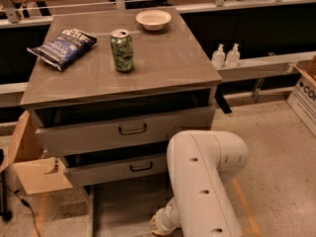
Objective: Open bottom drawer
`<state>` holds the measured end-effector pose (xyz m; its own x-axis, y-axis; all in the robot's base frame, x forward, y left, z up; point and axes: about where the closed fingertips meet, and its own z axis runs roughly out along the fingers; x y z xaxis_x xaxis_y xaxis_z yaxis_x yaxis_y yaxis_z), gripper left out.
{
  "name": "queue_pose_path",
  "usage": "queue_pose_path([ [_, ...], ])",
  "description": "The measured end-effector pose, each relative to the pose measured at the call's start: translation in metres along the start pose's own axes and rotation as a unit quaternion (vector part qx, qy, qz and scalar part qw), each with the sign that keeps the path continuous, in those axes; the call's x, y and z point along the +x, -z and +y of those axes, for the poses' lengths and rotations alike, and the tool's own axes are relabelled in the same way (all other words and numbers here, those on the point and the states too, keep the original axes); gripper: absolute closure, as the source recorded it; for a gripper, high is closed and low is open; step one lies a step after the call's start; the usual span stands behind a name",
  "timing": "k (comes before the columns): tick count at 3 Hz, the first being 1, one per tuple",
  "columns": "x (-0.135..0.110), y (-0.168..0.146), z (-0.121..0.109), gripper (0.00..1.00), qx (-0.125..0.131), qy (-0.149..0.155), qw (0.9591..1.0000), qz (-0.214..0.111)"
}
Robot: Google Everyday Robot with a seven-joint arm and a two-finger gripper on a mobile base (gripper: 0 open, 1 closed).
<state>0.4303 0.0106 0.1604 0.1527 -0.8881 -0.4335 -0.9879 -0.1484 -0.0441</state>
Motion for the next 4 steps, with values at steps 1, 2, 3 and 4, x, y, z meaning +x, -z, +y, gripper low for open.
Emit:
queue_pose_path([
  [1,0.000,0.000,-0.002,1.00,0.000,0.000,1.0000,0.000],
  [2,-0.008,-0.004,0.018,1.00,-0.030,-0.002,0.9995,0.004],
  [3,-0.008,0.001,0.042,1.00,-0.084,0.032,0.9959,0.009],
  [4,0.004,0.021,0.023,1.00,-0.093,0.019,0.9954,0.011],
])
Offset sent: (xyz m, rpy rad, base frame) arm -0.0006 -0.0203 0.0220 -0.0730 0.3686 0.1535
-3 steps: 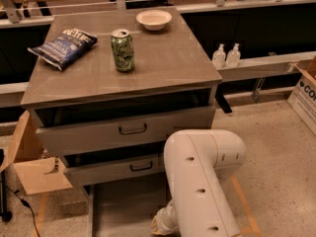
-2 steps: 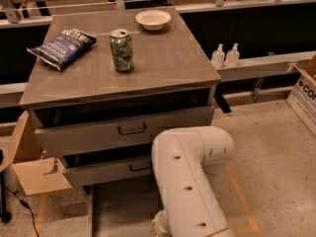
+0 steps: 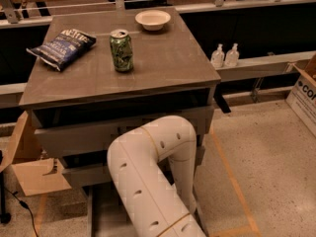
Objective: Open bottom drawer
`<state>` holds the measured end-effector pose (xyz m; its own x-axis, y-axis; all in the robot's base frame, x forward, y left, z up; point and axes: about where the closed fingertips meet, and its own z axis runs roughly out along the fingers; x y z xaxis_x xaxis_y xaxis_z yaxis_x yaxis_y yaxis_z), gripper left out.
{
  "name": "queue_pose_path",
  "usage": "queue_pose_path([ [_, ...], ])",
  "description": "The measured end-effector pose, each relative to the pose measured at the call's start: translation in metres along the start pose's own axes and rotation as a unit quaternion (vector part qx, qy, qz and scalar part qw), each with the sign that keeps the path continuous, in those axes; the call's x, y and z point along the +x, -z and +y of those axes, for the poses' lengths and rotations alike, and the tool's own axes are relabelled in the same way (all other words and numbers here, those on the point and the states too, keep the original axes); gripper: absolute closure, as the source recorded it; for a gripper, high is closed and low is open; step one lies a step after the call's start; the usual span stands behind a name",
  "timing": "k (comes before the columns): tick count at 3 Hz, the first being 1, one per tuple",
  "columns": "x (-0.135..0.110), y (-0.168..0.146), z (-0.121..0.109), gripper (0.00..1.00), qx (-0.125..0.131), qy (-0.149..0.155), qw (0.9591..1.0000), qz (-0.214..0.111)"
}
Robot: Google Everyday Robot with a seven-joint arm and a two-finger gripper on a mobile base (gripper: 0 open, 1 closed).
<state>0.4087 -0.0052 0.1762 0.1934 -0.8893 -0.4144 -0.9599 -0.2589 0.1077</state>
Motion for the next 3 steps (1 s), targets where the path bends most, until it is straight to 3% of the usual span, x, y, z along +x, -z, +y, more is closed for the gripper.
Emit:
queue_pose_path([
  [1,0.021,0.025,-0.020,1.00,0.010,-0.053,0.9985,0.001],
  [2,0.049,0.048,-0.030,1.00,0.026,-0.102,0.9943,0.018],
  [3,0.082,0.075,-0.030,1.00,0.048,-0.156,0.9861,0.032],
])
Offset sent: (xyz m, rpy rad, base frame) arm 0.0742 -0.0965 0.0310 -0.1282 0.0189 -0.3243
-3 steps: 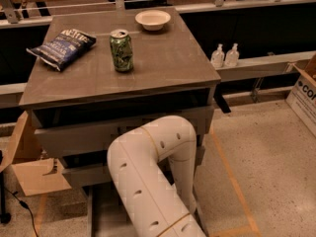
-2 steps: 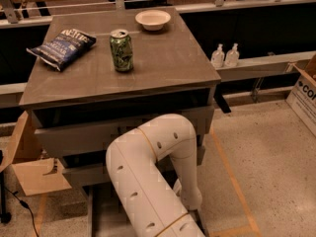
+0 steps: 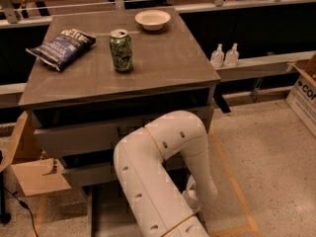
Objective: Open bottom drawer
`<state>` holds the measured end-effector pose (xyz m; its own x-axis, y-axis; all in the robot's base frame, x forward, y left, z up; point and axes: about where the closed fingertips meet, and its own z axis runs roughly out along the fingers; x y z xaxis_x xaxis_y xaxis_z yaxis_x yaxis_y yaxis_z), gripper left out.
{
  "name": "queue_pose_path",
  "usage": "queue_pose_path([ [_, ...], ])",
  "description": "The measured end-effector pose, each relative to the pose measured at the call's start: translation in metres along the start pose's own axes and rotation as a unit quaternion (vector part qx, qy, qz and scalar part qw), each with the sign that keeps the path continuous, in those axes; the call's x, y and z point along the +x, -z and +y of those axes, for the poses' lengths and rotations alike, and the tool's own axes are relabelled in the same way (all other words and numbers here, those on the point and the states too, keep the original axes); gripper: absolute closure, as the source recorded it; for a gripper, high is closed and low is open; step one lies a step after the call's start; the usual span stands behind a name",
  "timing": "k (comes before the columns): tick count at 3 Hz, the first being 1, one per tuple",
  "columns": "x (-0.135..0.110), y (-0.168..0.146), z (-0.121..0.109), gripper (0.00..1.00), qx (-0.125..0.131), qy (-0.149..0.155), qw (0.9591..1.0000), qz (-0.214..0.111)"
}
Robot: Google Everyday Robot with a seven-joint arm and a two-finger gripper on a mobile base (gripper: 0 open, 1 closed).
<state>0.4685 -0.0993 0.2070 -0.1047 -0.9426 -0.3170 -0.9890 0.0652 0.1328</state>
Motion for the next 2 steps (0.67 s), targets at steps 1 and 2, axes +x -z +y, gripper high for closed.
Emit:
queue_pose_path([
  [1,0.0282,0.0304,-0.0113,1.00,0.036,-0.050,0.9976,-0.031],
  [2,0.0345,0.0315,-0.0086,0.84,0.037,-0.057,0.9971,-0.033],
])
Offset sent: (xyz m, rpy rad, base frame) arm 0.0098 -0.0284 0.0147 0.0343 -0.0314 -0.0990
